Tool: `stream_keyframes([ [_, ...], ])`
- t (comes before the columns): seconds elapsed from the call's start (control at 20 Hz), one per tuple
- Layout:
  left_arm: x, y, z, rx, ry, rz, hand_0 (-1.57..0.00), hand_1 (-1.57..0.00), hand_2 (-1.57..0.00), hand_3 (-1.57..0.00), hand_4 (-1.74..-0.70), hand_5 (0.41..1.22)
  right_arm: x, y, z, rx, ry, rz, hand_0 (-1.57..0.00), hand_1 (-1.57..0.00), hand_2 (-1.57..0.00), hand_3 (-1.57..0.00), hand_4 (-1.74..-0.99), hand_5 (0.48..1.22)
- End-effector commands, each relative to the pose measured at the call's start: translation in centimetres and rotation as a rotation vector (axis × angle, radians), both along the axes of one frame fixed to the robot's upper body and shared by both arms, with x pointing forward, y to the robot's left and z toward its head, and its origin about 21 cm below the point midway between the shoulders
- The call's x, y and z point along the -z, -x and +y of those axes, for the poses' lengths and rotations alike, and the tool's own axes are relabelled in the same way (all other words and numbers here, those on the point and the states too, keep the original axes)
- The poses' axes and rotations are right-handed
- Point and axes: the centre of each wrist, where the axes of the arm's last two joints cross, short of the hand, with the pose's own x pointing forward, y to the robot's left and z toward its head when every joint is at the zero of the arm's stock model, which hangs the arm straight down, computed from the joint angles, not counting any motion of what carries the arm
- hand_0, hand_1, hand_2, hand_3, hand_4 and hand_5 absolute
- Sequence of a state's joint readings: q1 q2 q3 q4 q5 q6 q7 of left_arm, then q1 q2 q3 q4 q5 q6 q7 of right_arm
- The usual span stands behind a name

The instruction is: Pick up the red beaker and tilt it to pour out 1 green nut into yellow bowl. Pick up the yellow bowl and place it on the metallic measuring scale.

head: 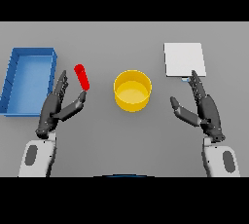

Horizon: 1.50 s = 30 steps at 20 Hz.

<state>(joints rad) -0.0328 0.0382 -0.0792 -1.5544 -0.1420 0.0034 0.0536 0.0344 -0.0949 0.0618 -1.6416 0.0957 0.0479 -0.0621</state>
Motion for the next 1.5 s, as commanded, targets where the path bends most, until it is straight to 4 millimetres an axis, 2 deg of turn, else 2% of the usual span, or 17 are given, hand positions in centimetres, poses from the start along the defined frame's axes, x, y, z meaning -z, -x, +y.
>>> stream_keyframes([
  [0.0,0.3,-0.6,-0.3,-0.005,-0.007,-0.001,0.0,0.0,0.0,0.0,-1.21,0.663,0.3,0.2,0.2,-0.004,-0.004,-0.003,0.0,0.0,0.0,0.0,-1.296,0.621],
  [0.25,1.1,-4.7,-0.8,-0.018,-0.018,-0.001,0.0,0.0,0.0,0.0,-1.22,0.644,0.0,0.2,-0.1,0.012,0.005,-0.012,0.0,0.0,0.0,0.0,-1.295,0.622],
  [0.35,1.2,-5.7,-0.7,-0.013,-0.017,-0.009,0.0,0.0,0.0,0.0,-1.23,0.636,-0.2,0.0,-0.1,0.011,0.001,-0.002,0.0,0.0,0.0,0.0,-1.298,0.628],
  [0.65,1.6,-8.0,-2.1,-0.01,-0.069,-0.017,0.0,0.0,0.0,0.0,-1.23,0.647,0.0,-0.2,-0.3,0.031,0.027,-0.002,0.0,0.0,0.0,0.0,-1.3,0.638],
  [0.85,2.4,-9.1,-2.5,0.005,-0.049,-0.026,0.0,0.0,0.0,0.0,-1.29,0.686,0.1,-0.9,-0.1,0.035,0.024,0.005,0.0,0.0,0.0,0.0,-1.3,0.646],
  [0.95,3.0,-9.2,-3.0,-0.007,-0.029,-0.035,0.0,0.0,0.0,0.0,-1.33,0.709,0.3,-0.5,-0.4,0.035,0.019,0.006,0.0,0.0,0.0,0.0,-1.303,0.646],
  [1.0,3.3,-9.3,-3.1,-0.017,-0.02,-0.035,0.0,-0.01,-0.05,-0.03,-1.35,0.726,0.2,-0.4,-0.2,0.027,0.019,0.0,0.0,0.0,0.0,0.0,-1.301,0.647],
  [1.1,3.3,-9.6,-3.4,-0.033,0.001,-0.042,-0.34,-0.31,-0.32,-0.24,-1.39,0.765,0.0,-0.5,-0.1,0.04,0.018,0.01,0.0,0.0,0.0,0.0,-1.294,0.645],
  [1.15,3.1,-10.0,-3.4,-0.046,0.024,-0.041,-0.58,-0.56,-0.55,-0.42,-1.42,0.786,0.1,-0.5,-0.2,0.039,0.022,0.018,0.0,0.0,0.0,0.0,-1.292,0.645],
  [1.25,3.3,-10.4,-3.7,-0.06,0.05,-0.04,-0.94,-0.92,-0.92,-0.83,-1.42,0.943,-0.1,-0.3,-0.3,0.035,0.016,0.011,0.0,0.0,0.0,0.0,-1.29,0.646],
  [1.35,3.2,-10.7,-4.2,-0.063,0.035,-0.047,-1.17,-1.16,-1.15,-1.08,-1.53,1.043,-0.1,-0.3,-0.2,0.036,0.021,0.013,0.0,0.0,0.0,0.0,-1.291,0.649],
  [1.45,3.3,-10.5,-3.8,-0.052,0.022,-0.083,-1.31,-1.3,-1.3,-1.15,-1.6,1.107,-0.2,-0.5,-0.2,0.041,0.027,0.003,0.0,0.0,0.0,0.0,-1.29,0.651],
])
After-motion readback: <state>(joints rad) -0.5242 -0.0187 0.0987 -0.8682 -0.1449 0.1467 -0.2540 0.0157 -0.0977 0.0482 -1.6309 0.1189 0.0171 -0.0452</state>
